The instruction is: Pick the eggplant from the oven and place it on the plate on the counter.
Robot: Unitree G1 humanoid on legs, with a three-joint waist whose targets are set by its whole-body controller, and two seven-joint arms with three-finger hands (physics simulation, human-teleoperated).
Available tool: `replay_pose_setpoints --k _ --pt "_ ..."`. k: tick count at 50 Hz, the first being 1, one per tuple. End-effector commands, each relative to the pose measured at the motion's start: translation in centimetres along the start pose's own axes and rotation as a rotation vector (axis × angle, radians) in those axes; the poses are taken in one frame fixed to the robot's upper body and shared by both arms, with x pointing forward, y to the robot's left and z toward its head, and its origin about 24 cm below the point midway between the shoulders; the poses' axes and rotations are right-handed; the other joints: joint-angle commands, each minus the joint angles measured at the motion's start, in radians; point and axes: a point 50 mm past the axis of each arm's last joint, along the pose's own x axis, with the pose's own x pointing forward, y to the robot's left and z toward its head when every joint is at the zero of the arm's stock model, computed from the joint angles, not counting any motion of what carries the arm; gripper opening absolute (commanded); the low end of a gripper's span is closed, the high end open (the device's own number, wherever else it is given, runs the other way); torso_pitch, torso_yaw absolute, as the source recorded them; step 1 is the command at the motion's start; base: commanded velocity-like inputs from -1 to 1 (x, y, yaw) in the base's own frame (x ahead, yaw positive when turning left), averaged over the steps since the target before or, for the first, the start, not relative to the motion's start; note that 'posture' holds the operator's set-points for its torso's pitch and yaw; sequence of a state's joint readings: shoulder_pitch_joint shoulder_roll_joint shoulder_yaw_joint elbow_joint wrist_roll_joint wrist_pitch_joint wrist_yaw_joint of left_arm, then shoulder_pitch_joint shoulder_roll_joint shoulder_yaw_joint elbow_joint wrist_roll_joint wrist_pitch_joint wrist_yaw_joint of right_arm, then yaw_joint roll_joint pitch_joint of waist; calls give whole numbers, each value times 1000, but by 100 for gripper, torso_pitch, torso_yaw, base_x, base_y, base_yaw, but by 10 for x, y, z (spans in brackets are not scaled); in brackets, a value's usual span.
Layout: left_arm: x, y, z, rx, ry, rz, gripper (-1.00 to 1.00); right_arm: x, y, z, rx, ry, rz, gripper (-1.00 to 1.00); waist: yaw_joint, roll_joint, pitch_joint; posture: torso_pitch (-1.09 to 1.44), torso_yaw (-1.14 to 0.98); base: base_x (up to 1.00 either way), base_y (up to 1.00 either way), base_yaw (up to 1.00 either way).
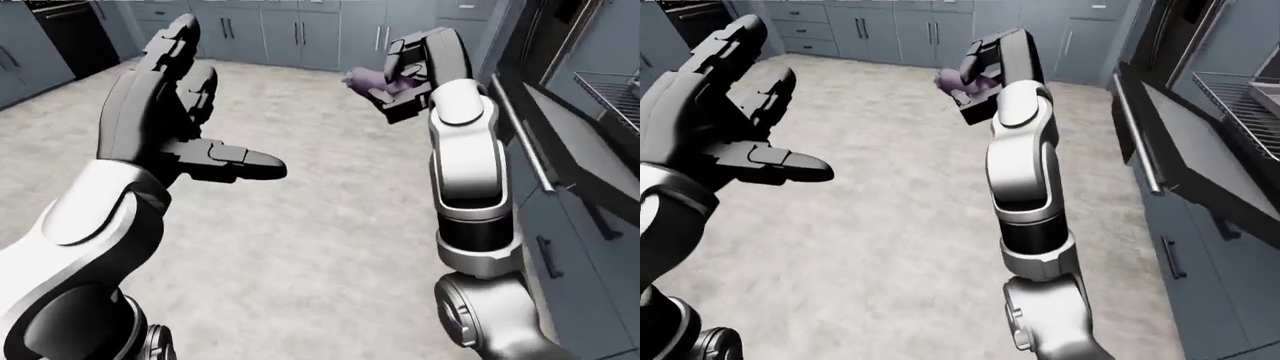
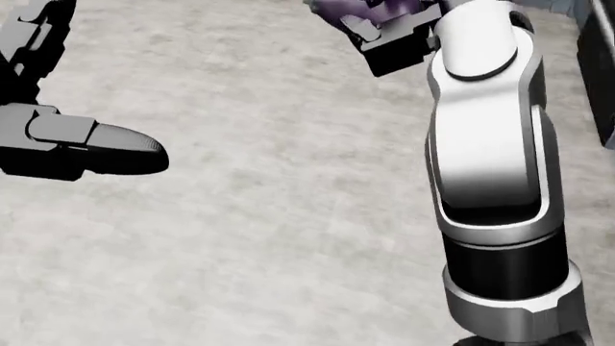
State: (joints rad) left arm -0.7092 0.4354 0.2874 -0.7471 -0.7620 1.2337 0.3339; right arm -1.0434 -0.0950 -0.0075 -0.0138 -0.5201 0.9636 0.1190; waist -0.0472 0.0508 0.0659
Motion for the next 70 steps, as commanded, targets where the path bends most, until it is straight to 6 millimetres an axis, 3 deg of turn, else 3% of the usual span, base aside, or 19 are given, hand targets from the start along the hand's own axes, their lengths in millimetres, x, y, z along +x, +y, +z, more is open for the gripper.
replay_pose_setpoints --k 1,9,13,15,17,20,23,25,26,37,41,43,46,51,54,56,64,67,70 --pt "-1 0 11 5 -64 4 100 -4 -14 19 11 -96 -61 -100 -5 20 -17 0 0 100 0 0" --pt "0 -2 12 4 -65 1 100 1 -21 6 21 -66 -67 -100 16 -2 -64 0 0 100 -5 0" --pt "1 -4 12 6 -67 -7 100 3 -25 2 36 -50 -78 -100 -48 46 -25 0 0 76 0 -81" --pt "1 -4 12 8 -66 -8 100 2 -26 2 35 -51 -80 -100 -37 8 5 0 0 64 0 -94" --pt "1 -4 11 8 -65 -7 100 2 -26 3 32 -54 -81 -100 -40 -4 -70 0 0 64 0 -94" --pt "0 -5 11 8 -65 -8 100 1 -27 5 32 -64 -83 -100 -24 -25 -35 0 0 64 0 -94" --pt "1 -5 9 7 -62 -8 100 -2 -26 5 29 -67 -77 -100 -7 31 -19 0 0 64 0 -94" --pt "1 -5 8 8 -60 -8 100 -2 -26 5 28 -71 -76 -100 15 140 -50 0 0 64 0 -94" --pt "1 -6 8 8 -60 -8 100 -3 -26 4 29 -74 -76 -100 18 64 -17 0 0 64 0 -95" --pt "2 -6 6 6 -60 -8 100 -3 -27 4 25 -85 -79 -100 44 44 -59 0 0 64 0 -92" --pt "0 -6 6 4 -62 -6 100 -5 -25 5 15 -86 -70 -98 50 -55 -63 0 0 84 -24 -18" --pt "0 -5 5 2 -61 -6 100 -5 -25 5 9 -88 -70 -99 59 -70 -5 0 0 99 -2 0" --pt "1 -5 2 0 -57 -6 100 -4 -23 4 2 -89 -69 -99 60 -99 -48 0 0 100 0 0" --pt "1 -6 1 -1 -57 -7 100 -4 -24 4 2 -92 -67 -99 51 -86 -57 0 0 100 0 0" --pt "1 -6 2 -2 -59 -7 100 -5 -23 5 3 -95 -66 -99 67 14 -66 0 0 100 0 0" --pt "1 -6 2 -2 -59 -8 100 -5 -22 5 4 -97 -64 -99 60 4 -13 0 0 100 0 0" --pt "1 -6 5 0 -64 -8 100 -6 -23 6 9 -101 -59 -98 70 33 -53 0 0 100 0 0" --pt "1 -7 5 1 -66 -9 100 -7 -23 7 11 -103 -58 -98 63 16 -74 0 0 100 0 0" --pt "1 -7 5 1 -64 -9 100 -7 -22 6 12 -104 -54 -98 45 -73 -53 0 0 100 0 0"
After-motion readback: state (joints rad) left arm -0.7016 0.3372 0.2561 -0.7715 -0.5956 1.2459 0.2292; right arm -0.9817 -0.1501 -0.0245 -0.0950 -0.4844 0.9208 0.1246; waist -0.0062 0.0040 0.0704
